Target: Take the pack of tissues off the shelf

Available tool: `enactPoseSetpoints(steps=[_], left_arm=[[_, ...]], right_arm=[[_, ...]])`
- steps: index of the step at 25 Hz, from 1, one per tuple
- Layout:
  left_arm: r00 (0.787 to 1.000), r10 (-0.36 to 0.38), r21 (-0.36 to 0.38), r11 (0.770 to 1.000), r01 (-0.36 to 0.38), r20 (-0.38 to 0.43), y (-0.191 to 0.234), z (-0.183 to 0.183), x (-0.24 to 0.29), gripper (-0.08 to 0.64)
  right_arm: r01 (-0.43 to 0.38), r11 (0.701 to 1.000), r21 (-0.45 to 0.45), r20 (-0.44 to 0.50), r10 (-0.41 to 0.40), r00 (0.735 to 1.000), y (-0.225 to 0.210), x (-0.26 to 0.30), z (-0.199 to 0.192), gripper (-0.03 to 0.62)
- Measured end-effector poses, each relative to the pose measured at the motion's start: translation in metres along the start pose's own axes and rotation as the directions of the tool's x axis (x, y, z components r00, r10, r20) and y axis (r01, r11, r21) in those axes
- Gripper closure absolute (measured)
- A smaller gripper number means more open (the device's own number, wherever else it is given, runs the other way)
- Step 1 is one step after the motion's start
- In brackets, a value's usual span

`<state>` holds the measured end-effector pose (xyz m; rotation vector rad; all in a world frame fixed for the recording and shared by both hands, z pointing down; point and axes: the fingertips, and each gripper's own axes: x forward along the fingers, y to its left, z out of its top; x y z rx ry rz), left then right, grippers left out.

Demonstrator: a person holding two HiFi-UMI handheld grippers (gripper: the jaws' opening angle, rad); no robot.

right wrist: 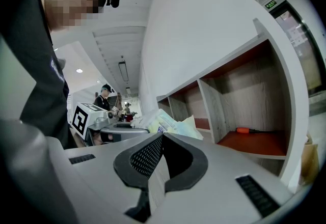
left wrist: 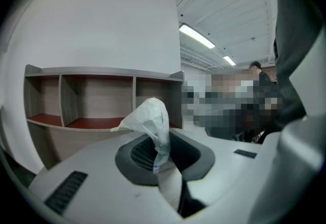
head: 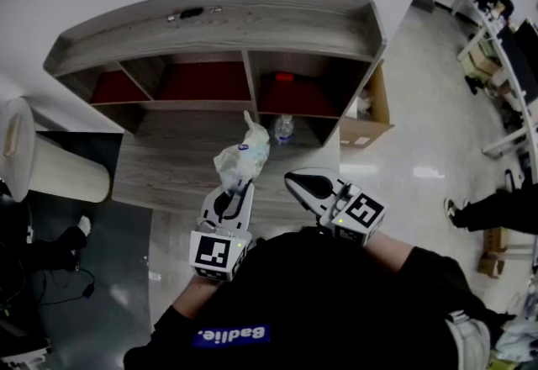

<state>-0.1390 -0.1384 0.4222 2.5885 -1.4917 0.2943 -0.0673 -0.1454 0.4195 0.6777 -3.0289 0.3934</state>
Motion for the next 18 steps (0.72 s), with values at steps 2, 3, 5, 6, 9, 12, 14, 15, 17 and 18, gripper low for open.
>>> enactPoseSetpoints(steps=[2,3,5,6,9,12,14,15,17,18], left_arm=[[1.0,0.004,0.004,1.0,-0.004,0.005,0.002,-0.002,-0.001,0.514],[1.0,0.006,0.006,1.0,-0.006,0.005,0.002,-0.002,-0.001,0.514],[1.0,0.009,0.007,1.0,-0.009,0.004,0.004,-0.002,-0.001,0.514],[1.0,0.011,0.009,1.0,-0.011,0.004,0.004,-0.002,-0.001,0.514],[1.0,0.013,0.011,1.0,-0.014,0.004,0.006,-0.002,0.0,0.514],[1.0,0.014,0.01,1.0,-0.014,0.004,0.008,-0.002,0.0,0.512],[1.0,0.015,0.01,1.0,-0.015,0.001,0.009,-0.002,-0.001,0.514],[1.0,0.015,0.009,1.0,-0.015,0.001,0.01,-0.002,-0.001,0.514],[1.0,0.016,0.009,1.0,-0.016,0.002,0.012,-0.002,-0.002,0.514],[1.0,0.016,0.01,1.0,-0.016,0.003,0.013,-0.002,-0.002,0.514]], right_arm=[[-0.002,1.0,0.0,0.0,0.002,1.0,0.0,0.001,0.0,0.566],[-0.002,1.0,0.001,0.001,0.002,1.0,0.0,0.002,0.0,0.566],[-0.003,1.0,0.002,0.001,0.003,1.0,-0.001,0.003,0.001,0.566],[-0.004,1.0,0.002,0.002,0.004,1.0,-0.001,0.004,0.001,0.566],[-0.006,1.0,0.003,0.003,0.006,1.0,-0.002,0.006,0.001,0.566],[-0.007,1.0,0.003,0.003,0.007,1.0,-0.001,0.008,0.002,0.566],[-0.008,1.0,0.002,0.003,0.008,1.0,-0.001,0.009,0.002,0.566],[-0.008,1.0,0.003,0.003,0.008,1.0,-0.001,0.01,0.002,0.566],[-0.006,1.0,0.004,0.002,0.006,1.0,0.0,0.012,0.002,0.566],[-0.006,1.0,0.004,0.002,0.006,1.0,0.0,0.012,0.002,0.566]])
